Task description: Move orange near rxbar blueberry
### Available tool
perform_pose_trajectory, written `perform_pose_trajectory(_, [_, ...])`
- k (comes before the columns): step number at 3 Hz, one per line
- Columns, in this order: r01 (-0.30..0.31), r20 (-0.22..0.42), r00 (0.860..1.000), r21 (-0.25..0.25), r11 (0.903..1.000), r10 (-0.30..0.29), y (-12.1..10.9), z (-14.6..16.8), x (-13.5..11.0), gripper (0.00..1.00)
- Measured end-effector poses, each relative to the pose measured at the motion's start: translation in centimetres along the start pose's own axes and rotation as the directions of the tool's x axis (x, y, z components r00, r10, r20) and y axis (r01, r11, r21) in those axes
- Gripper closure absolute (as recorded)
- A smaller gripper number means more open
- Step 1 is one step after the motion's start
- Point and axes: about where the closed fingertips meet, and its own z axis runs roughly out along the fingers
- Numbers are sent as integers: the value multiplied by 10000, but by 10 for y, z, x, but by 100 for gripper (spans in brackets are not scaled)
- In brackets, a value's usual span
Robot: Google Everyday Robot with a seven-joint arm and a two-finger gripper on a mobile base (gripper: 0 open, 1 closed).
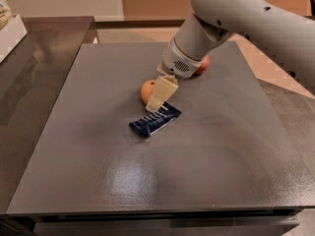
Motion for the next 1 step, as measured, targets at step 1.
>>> perform_pose_trajectory(1, [1,0,10000,-1,10000,-1,0,0,0,0])
